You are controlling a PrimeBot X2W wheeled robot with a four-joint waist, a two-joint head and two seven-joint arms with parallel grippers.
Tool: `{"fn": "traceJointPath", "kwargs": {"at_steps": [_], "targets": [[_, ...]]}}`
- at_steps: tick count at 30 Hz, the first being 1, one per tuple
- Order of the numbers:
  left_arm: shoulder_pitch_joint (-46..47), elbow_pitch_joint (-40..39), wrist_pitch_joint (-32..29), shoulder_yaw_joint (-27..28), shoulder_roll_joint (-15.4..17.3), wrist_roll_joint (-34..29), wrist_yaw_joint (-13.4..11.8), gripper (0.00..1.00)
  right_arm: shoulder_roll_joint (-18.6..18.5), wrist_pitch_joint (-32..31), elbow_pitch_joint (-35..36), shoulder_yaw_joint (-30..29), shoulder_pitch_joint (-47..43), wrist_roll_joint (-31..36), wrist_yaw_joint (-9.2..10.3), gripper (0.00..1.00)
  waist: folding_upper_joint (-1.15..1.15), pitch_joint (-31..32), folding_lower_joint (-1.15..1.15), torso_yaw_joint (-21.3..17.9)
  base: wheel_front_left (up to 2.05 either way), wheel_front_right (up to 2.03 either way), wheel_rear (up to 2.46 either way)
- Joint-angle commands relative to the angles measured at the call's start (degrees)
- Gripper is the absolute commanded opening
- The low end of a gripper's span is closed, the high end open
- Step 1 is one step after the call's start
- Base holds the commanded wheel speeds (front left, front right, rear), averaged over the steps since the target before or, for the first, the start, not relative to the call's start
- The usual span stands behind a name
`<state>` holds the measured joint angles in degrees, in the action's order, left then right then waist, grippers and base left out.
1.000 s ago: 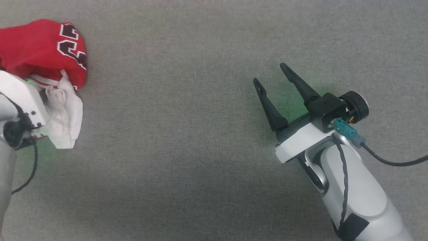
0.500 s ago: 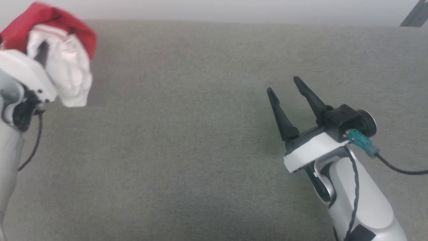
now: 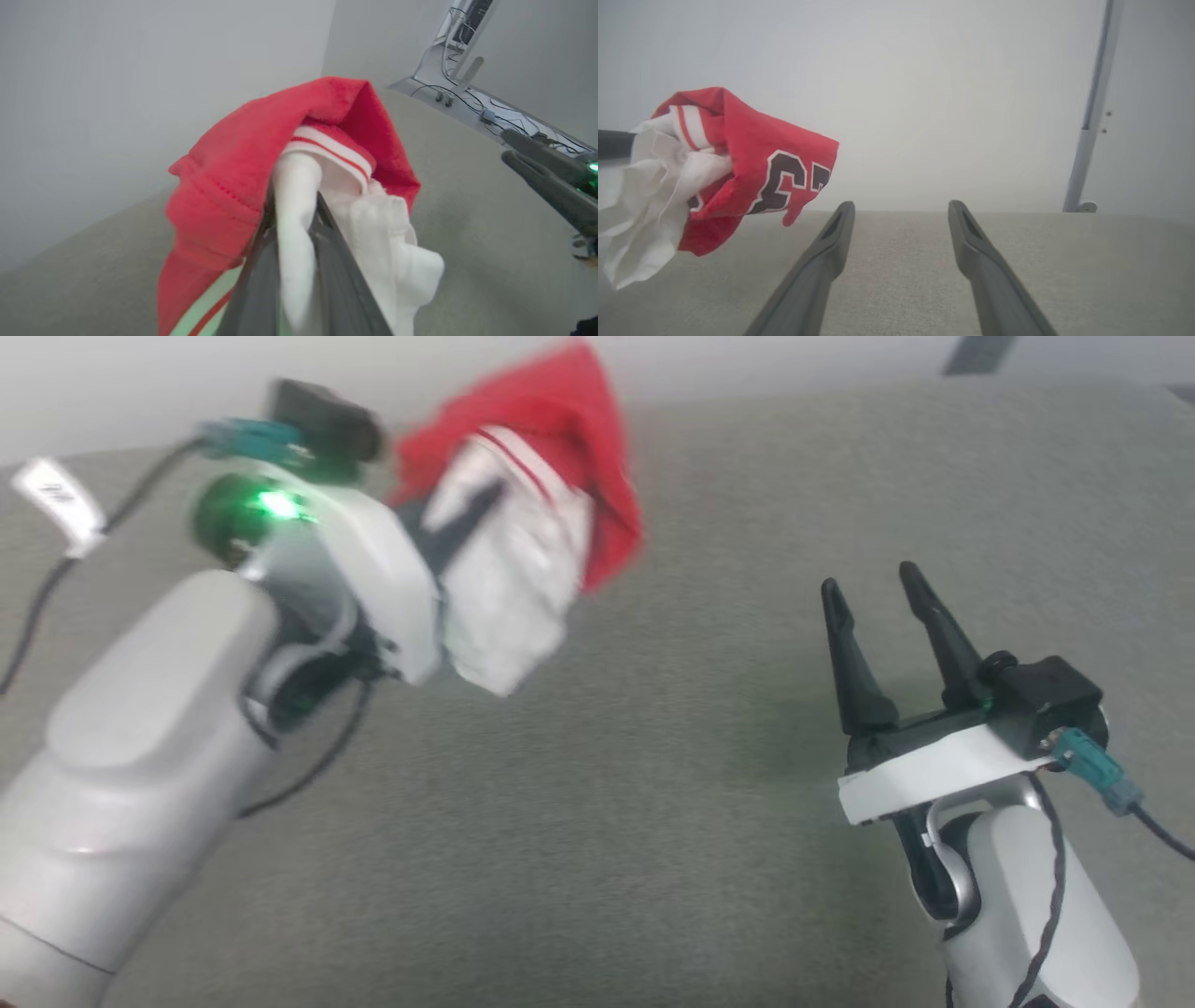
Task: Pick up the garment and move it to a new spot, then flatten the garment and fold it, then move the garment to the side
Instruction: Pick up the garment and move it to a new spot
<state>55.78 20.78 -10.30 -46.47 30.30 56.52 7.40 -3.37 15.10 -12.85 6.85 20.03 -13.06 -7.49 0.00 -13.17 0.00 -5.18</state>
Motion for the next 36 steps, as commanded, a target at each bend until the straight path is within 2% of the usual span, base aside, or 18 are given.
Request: {"fn": "traceJointPath", "kwargs": {"at_steps": [1,6,13,18,24,25,27,28,33,36], "targets": [[0.38,-0.57,-0.4,-0.8,0.06,-0.12,0.08,0.0,0.28,0.07,0.47,-0.21,-0.07,-0.33,0.0,1.0,0.0,-2.22,0.0,-3.18,0.0,0.0,0.0],[2.32,-1.74,-3.38,-7.33,-1.17,0.38,0.09,0.0,0.52,0.07,2.43,-0.96,1.11,-2.5,0.0,1.0,0.0,-6.06,0.0,-8.87,0.0,0.0,0.0],[4.6,3.77,-6.15,-15.64,-1.58,2.65,0.09,0.0,0.55,0.07,3.74,-0.85,1.74,-7.19,0.0,1.0,0.0,-10.53,0.0,-14.97,0.0,0.0,0.0],[5.88,7.11,-12.72,-23.9,0.18,4.44,0.08,0.0,0.55,0.07,4.38,-0.63,2.14,-8.75,0.0,1.0,0.0,-12.25,0.0,-17.28,0.0,0.0,0.0],[5.02,8.0,-19.64,-28.07,2.29,5.84,-0.16,0.02,0.51,0.07,4.47,-0.35,2.27,-9.73,0.0,1.0,0.0,-12.66,0.0,-18.39,0.0,0.0,0.0],[5.08,7.84,-19.57,-28.22,2.54,5.69,-0.19,0.15,0.51,0.07,4.4,-0.41,2.14,-9.71,0.0,1.0,0.0,-12.46,0.0,-18.11,0.0,0.0,0.0],[5.39,7.85,-17.91,-28.16,2.97,5.58,-0.19,0.88,0.51,0.07,4.08,-0.16,1.83,-9.16,0.0,1.0,0.0,-11.81,0.0,-17.22,0.0,0.0,0.0],[5.59,7.74,-16.96,-28.04,3.04,5.53,-0.19,1.0,0.51,0.07,3.92,-0.11,1.75,-8.81,0.0,1.0,0.0,-11.34,0.0,-16.61,0.0,0.0,0.0],[7.38,7.06,-9.33,-27.12,2.62,6.16,-0.2,1.0,0.47,0.07,2.94,-0.26,1.61,-6.11,0.0,1.0,0.0,-7.79,0.0,-12.12,0.0,0.0,0.0],[7.66,5.25,-3.09,-26.81,1.23,8.76,-0.04,1.0,0.45,0.07,1.84,-0.49,1.06,-3.52,0.0,1.0,0.0,-4.27,0.0,-7.64,0.0,0.0,0.0]]}}
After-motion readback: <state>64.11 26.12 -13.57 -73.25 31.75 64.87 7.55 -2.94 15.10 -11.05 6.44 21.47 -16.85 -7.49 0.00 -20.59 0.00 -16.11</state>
